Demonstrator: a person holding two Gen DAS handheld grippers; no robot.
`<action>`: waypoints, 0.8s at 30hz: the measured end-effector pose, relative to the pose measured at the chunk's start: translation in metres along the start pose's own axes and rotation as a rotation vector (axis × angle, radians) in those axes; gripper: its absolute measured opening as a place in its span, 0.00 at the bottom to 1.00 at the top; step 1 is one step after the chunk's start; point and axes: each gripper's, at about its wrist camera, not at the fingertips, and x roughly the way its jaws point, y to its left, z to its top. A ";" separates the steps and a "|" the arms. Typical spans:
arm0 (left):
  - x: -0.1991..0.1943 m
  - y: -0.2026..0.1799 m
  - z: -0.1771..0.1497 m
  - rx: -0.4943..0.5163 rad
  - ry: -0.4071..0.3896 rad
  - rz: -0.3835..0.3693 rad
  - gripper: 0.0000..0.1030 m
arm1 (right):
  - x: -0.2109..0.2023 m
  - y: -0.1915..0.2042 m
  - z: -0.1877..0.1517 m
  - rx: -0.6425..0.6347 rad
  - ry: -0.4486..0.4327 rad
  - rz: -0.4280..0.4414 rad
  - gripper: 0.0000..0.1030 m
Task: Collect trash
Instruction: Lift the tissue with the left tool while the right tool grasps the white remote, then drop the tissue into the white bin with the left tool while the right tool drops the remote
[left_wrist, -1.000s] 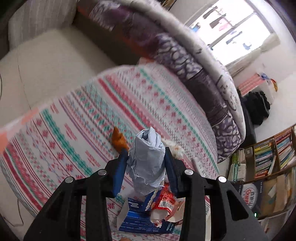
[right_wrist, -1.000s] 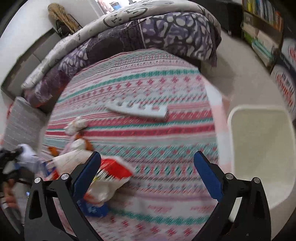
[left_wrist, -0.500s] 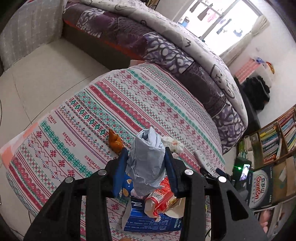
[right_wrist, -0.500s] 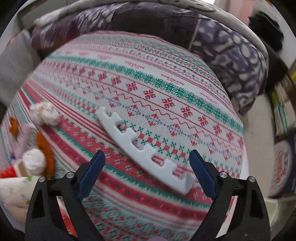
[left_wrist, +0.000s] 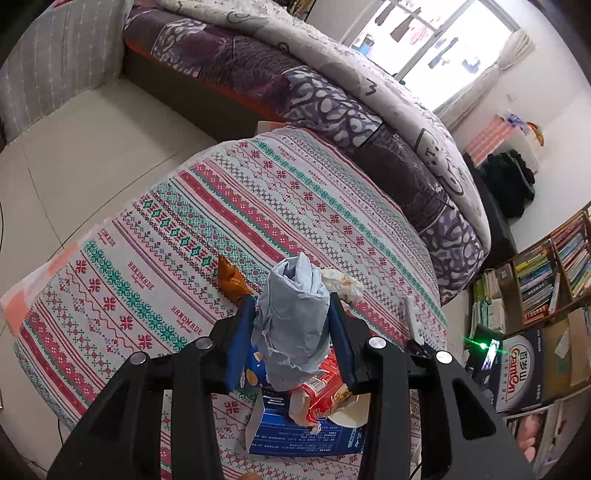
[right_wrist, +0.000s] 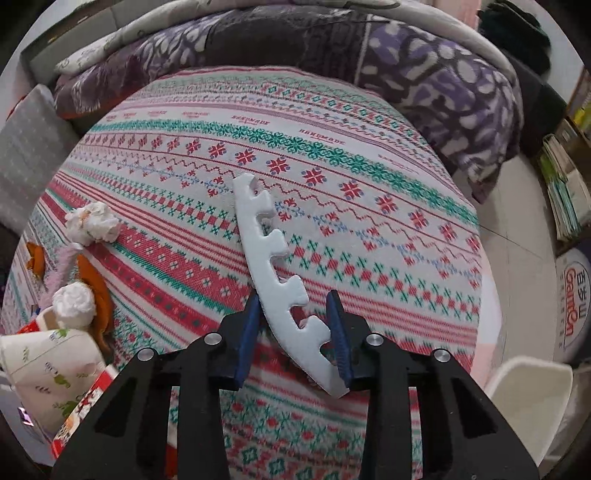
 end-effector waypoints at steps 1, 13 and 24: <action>-0.001 0.000 0.000 0.001 -0.002 -0.001 0.39 | -0.006 0.000 -0.002 0.004 -0.013 0.000 0.33; -0.027 -0.005 -0.003 0.019 -0.050 -0.045 0.39 | -0.088 0.014 -0.014 0.040 -0.150 0.024 0.33; -0.042 -0.030 -0.024 0.097 -0.078 -0.111 0.39 | -0.149 -0.012 -0.049 0.108 -0.184 -0.005 0.33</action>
